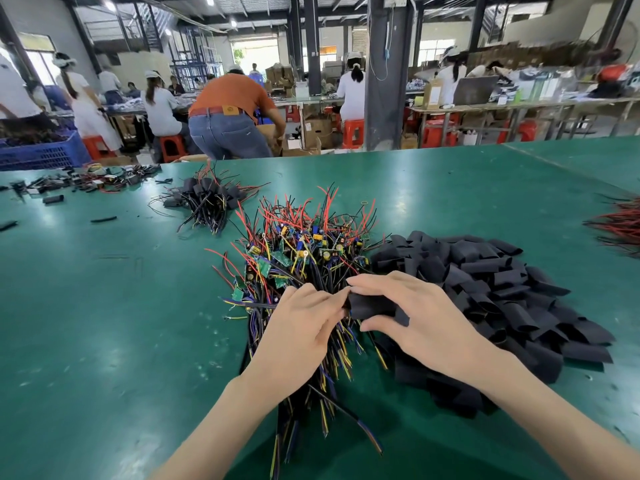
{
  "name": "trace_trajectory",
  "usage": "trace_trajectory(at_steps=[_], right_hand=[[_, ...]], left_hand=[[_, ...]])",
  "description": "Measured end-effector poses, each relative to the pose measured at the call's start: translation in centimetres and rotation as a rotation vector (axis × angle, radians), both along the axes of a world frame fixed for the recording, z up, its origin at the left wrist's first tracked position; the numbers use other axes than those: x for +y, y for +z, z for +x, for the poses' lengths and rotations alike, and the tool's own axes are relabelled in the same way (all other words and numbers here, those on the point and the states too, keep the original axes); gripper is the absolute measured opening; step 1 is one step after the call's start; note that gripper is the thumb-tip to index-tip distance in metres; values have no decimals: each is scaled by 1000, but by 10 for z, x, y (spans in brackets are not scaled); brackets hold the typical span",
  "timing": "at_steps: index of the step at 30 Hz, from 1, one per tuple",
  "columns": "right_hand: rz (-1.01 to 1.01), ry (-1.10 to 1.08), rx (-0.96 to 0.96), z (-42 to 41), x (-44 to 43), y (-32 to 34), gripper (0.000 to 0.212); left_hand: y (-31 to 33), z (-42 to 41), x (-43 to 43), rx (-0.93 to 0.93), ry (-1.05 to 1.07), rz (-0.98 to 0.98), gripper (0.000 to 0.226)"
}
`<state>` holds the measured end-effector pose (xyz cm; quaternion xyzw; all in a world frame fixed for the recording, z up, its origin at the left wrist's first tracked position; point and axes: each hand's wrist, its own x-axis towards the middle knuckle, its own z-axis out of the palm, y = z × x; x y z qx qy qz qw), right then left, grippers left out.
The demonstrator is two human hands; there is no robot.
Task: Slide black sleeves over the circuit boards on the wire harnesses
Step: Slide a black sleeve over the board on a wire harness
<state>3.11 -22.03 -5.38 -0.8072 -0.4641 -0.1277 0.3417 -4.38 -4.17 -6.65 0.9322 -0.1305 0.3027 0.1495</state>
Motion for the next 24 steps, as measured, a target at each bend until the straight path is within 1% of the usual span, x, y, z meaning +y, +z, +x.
trace_trajectory(at_steps=[6,7,9,11,13,14,15,16,17,19,20,22,24], right_hand=[[5,36,-34,3,2,-4,58],[14,34,-81,4,2,-3,58],[28,-13,-264,4,2,-1,62],[66,-107,-380,6,1,1,61],[118,-215,-396,10,-2,3,54],[135,-269,-384,12,-3,2,51],[145,-320,-363,15,-4,2,47],[150,-368,-332,18,-5,1,44],[147,-413,-299,20,-6,0,42],[122,-486,-250,25,-8,-3,38],[105,-515,-231,27,-9,-3,36],[57,-569,-185,31,-12,-4,33],[-21,-621,-130,37,-17,-5,31]], left_hand=[[-2,1,-2,-59,32,-63,25],[-1,1,0,-93,34,-57,23],[6,0,8,-211,67,-59,23],[18,-3,22,-352,170,-180,24],[29,-6,44,-505,329,-345,22],[33,-8,58,-545,442,-394,24],[36,-10,73,-534,569,-422,27],[35,-11,90,-472,705,-431,28],[32,-11,105,-364,853,-427,26],[21,-13,127,-85,1089,-421,23],[14,-14,132,54,1147,-413,23],[1,-15,133,276,1174,-381,19],[-4,-14,129,370,1166,-340,13]])
